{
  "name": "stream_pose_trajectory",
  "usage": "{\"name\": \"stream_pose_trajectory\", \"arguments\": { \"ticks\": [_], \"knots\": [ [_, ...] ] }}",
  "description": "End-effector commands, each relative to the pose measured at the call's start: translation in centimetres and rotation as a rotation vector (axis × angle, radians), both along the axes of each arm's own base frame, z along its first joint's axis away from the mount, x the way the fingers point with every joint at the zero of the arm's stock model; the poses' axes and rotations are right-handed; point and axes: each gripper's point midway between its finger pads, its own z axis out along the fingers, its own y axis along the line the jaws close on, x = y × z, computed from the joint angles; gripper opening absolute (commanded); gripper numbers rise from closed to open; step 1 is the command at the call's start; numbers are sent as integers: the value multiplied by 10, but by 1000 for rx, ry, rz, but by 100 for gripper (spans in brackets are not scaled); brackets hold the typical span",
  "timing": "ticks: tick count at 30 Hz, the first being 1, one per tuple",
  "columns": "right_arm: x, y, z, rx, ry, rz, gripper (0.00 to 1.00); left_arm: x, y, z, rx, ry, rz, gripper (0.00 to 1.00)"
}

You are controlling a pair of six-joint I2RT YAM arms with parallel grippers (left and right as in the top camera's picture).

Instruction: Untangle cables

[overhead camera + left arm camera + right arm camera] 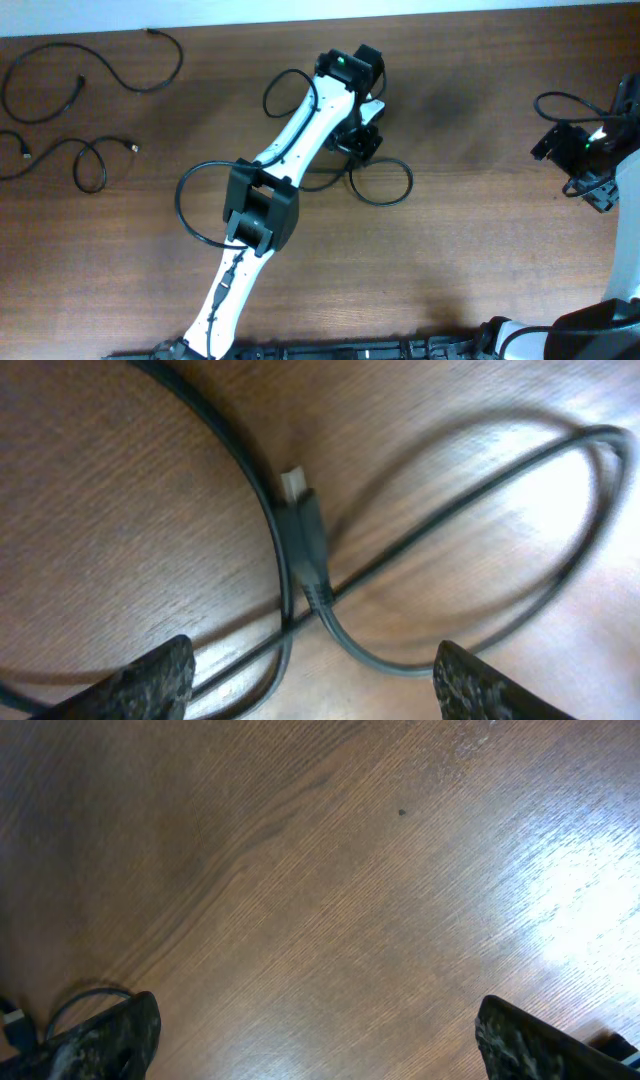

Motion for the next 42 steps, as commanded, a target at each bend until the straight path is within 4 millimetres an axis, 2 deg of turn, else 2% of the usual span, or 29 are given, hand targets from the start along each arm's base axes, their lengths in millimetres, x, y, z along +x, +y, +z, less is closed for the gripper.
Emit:
{"name": "stream_pose_trajectory", "arguments": {
  "ticks": [1,7,10,12,15,17,18,21,24,26,27,28,33,37,39,42],
  "knots": [
    [1,-4,4,-19,-7,0,98,-6,6,-22,100,-14,29,77],
    [1,-4,4,-18,-7,0,98,-10,8,-41,148,-32,7,75],
    [1,-4,4,-19,-7,0,98,-9,8,-52,145,-37,8,68],
    [1,-4,4,-19,-7,0,98,-11,10,-60,149,-31,8,51],
    [1,-4,4,-19,-7,0,98,-11,10,-64,149,-31,8,17],
    [1,-4,4,-18,-7,0,98,-9,8,-64,142,-42,9,4],
    [1,-4,4,-19,-7,0,98,-8,5,-64,135,-50,5,0],
    [1,-4,4,-19,-7,0,99,-3,2,-65,121,-69,8,0],
    [1,-4,4,-18,-7,0,99,8,10,-62,136,-96,25,0],
    [1,-4,4,-18,-8,0,98,15,15,-52,133,-103,49,0],
    [1,-4,4,-19,-7,0,98,28,19,-30,115,-127,89,0],
    [1,-4,4,-19,-7,0,98,34,21,-18,104,-144,100,0],
    [1,-4,4,-19,-7,0,98,71,41,65,19,-273,209,0],
    [1,-4,4,-19,-7,0,98,92,76,122,-36,-368,311,0],
    [1,-4,4,-18,-7,0,98,94,93,130,-33,-367,365,0],
    [1,-4,4,-19,-7,0,99,96,119,130,-18,-341,458,0]
  ]
}}
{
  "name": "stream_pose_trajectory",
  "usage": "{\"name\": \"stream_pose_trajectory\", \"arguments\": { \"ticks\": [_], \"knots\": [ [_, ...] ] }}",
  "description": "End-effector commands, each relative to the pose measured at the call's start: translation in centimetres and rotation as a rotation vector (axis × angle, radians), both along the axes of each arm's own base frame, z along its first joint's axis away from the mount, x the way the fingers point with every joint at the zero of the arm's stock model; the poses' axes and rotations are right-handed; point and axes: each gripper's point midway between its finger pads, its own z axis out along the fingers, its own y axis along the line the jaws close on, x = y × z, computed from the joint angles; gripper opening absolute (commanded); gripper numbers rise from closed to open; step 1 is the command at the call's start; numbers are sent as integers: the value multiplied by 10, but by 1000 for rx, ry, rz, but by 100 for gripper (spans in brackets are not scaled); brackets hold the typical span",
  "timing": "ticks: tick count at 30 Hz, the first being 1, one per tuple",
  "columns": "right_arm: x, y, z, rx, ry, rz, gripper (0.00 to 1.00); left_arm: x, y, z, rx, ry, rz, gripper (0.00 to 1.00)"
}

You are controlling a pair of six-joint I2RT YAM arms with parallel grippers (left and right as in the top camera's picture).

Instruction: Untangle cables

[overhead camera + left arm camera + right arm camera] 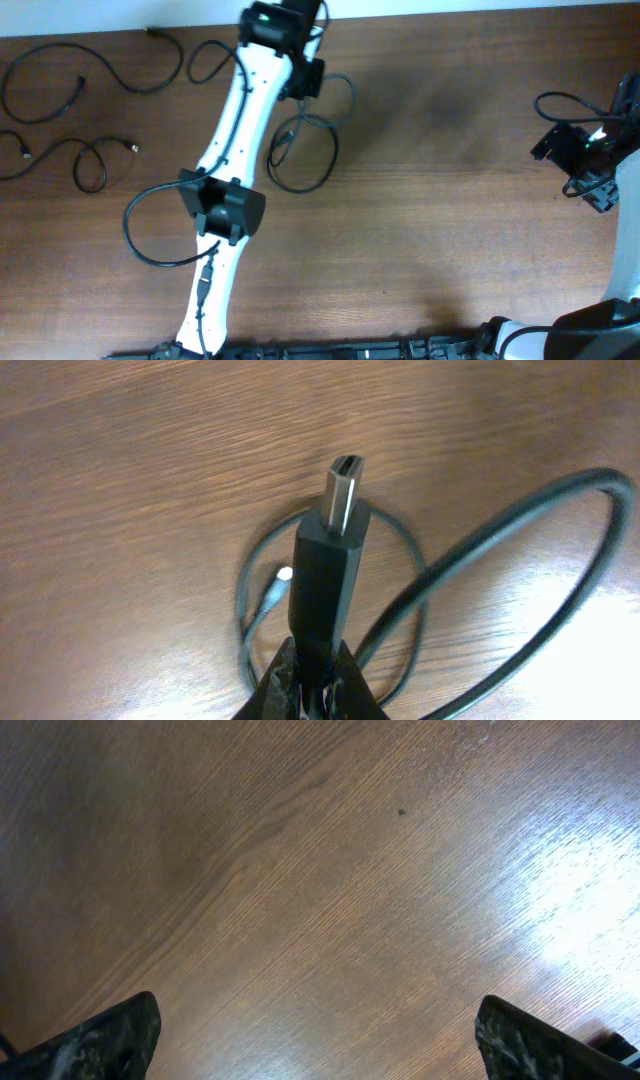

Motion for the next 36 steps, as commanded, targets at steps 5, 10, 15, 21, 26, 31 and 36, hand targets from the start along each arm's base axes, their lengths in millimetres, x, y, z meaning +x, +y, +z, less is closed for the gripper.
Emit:
{"name": "stream_pose_trajectory", "arguments": {
  "ticks": [5,10,15,21,26,31,36],
  "knots": [
    [1,-4,4,-18,-7,0,98,16,80,46,-42,-72,248,0],
    [1,-4,4,-19,-7,0,98,13,147,127,-94,-255,380,0],
    [1,-4,4,-19,-7,0,98,-19,230,201,-123,-420,573,0],
    [1,-4,4,-19,-7,0,98,-69,293,264,-142,-583,758,0],
    [1,-4,4,-19,-7,0,98,-73,258,264,-245,-533,575,0],
    [1,-4,4,-19,-7,0,98,-66,188,213,-259,-321,311,0],
    [1,-4,4,-19,-7,0,99,-65,138,119,-183,-16,238,0]
  ]
}}
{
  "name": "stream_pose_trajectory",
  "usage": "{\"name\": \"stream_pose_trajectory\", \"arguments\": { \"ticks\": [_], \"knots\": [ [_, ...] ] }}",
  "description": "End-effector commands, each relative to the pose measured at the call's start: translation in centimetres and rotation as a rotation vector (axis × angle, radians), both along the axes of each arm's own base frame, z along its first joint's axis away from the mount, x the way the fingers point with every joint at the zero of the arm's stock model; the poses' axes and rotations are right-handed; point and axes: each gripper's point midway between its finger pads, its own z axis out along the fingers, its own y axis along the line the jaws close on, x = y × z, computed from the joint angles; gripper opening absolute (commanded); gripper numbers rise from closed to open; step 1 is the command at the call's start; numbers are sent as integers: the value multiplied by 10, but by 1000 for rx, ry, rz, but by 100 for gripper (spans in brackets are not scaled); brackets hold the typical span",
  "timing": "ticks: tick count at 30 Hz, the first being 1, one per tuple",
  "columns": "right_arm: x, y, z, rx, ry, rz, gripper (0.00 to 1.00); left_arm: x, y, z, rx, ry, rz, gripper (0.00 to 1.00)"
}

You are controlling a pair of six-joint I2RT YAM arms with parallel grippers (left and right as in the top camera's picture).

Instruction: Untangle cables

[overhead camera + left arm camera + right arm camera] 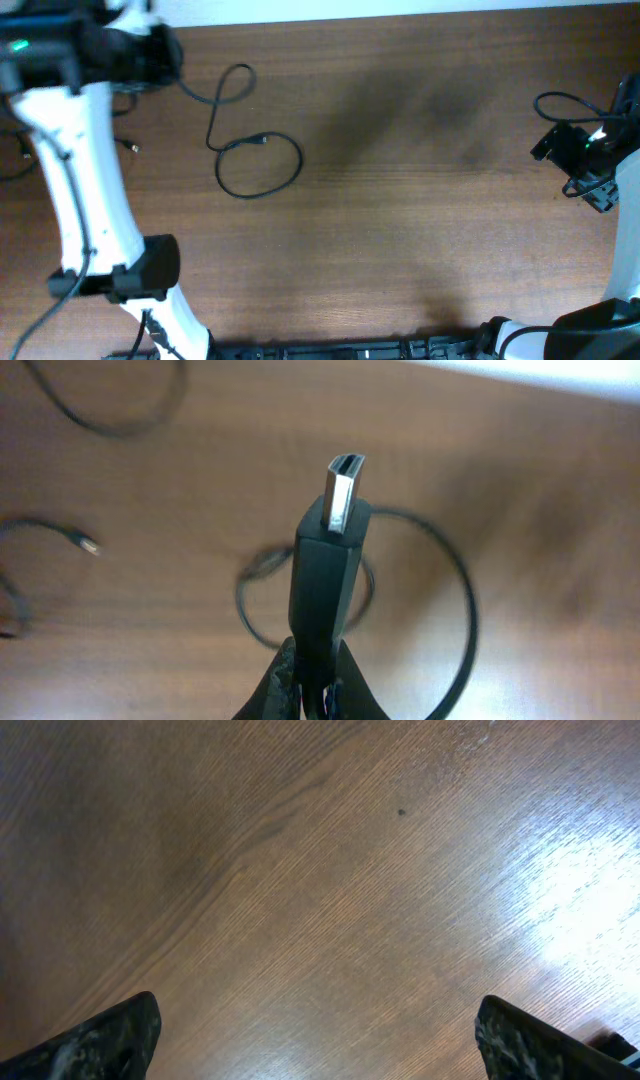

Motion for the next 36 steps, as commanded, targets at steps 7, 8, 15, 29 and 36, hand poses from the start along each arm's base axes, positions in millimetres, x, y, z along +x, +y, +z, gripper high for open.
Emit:
{"name": "stream_pose_trajectory", "arguments": {
  "ticks": [7,8,15,29,36],
  "knots": [
    [1,-4,4,-18,-7,0,98,-14,-42,-193,44,468,-81,0],
    [1,-4,4,-19,-7,0,99,-16,-46,-212,43,483,-87,4],
    [1,-4,4,-19,-7,0,98,-31,-70,-271,63,506,-152,22],
    [1,-4,4,-19,-7,0,98,-30,-98,-299,125,493,-272,69],
    [1,-4,4,-19,-7,0,99,-58,-115,-298,181,543,-486,87]
  ]
}}
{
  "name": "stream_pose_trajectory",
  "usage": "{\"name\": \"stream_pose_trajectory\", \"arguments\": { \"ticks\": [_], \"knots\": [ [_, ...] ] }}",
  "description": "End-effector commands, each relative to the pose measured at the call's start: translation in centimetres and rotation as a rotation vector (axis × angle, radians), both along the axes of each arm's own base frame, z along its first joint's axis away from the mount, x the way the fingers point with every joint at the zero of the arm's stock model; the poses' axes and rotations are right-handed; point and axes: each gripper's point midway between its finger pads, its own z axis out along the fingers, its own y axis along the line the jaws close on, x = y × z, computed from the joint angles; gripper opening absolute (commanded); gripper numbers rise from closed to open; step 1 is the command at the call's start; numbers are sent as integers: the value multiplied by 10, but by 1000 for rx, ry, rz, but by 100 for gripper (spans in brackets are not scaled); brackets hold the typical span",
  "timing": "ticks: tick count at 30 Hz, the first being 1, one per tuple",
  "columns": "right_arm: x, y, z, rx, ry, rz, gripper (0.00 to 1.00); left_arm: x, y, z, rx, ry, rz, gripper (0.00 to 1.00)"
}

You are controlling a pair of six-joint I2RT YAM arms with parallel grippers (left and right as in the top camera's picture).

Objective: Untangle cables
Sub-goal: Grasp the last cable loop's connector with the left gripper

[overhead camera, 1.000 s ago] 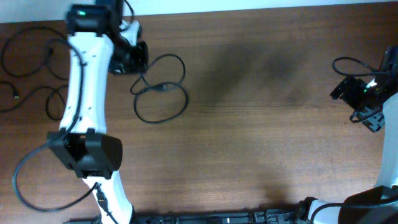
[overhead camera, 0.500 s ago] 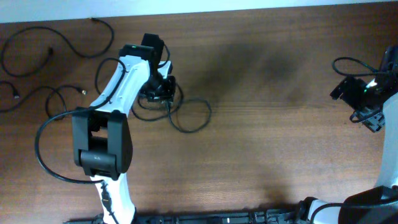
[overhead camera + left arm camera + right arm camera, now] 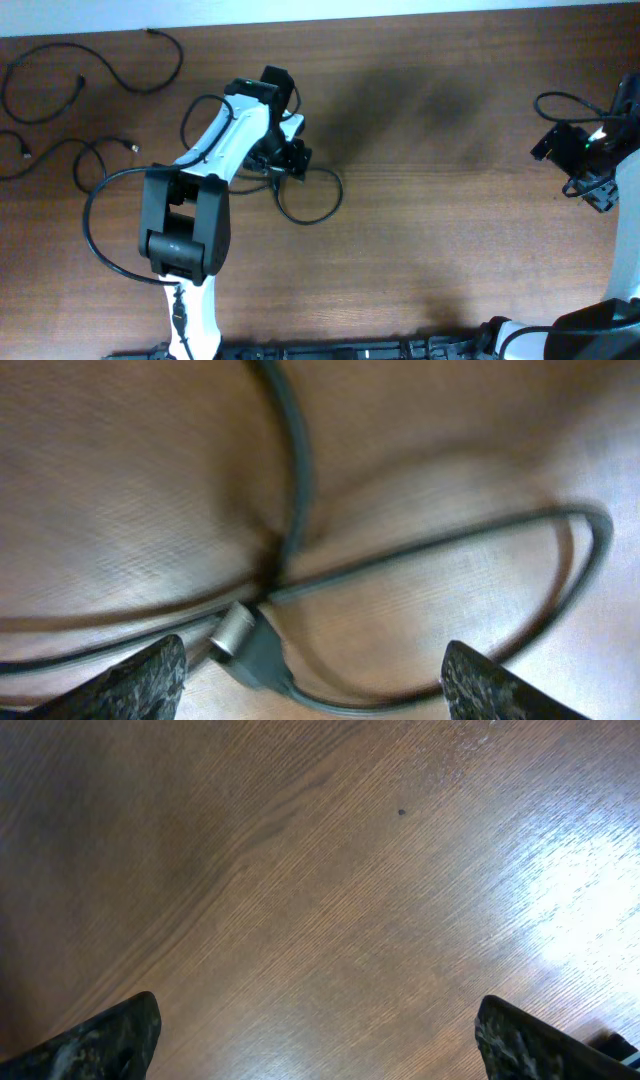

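Observation:
A black cable [image 3: 306, 220] lies in a loop on the brown table, left of the middle. Up close, two strands cross [image 3: 277, 573] and its plug with a silver tip [image 3: 243, 640] lies flat on the wood. My left gripper [image 3: 320, 695] hangs low over that crossing, open, with the plug between its fingers [image 3: 140, 682] but not gripped. At the table's right edge my right gripper [image 3: 320, 1045] is open over bare wood.
Several thin black cables [image 3: 178, 62] lie spread at the back left corner. My left arm [image 3: 185, 230] reaches up from the front edge, with its own wiring looping out to its left. The right arm [image 3: 585, 150] stays at the far right.
My left gripper was shut on the plug, held up over the back left corner. Now it is open, low over the cable left of centre, and the plug lies on the table.
First my left gripper hung open over the plug and crossed strands near the table's centre. Then it was shut on the plug, raised, farther back and left. Then it held the plug over the back left corner. Now the plug is released. The right arm never moved.

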Motion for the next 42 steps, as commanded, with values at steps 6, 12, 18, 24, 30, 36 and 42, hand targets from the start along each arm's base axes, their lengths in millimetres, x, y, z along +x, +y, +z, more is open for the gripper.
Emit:
{"name": "stream_pose_trajectory", "arguments": {
  "ticks": [6,12,18,24,30,36,42],
  "knots": [
    [1,-4,4,-19,-7,0,98,-6,32,-13,214,-7,8,87],
    [1,-4,4,-18,-7,0,98,-17,30,-36,213,0,-5,86],
    [1,-4,4,-19,-7,0,99,-9,23,-61,188,-80,-10,74],
    [1,-4,4,-19,-7,0,99,-18,26,-81,184,-88,-10,31],
    [1,-4,4,-19,-7,0,98,-24,25,-84,173,-68,-10,0],
    [1,-4,4,-18,-7,0,98,0,15,-54,157,-102,116,0],
    [1,-4,4,-19,-7,0,98,46,-13,28,16,-220,163,0]
  ]
}}
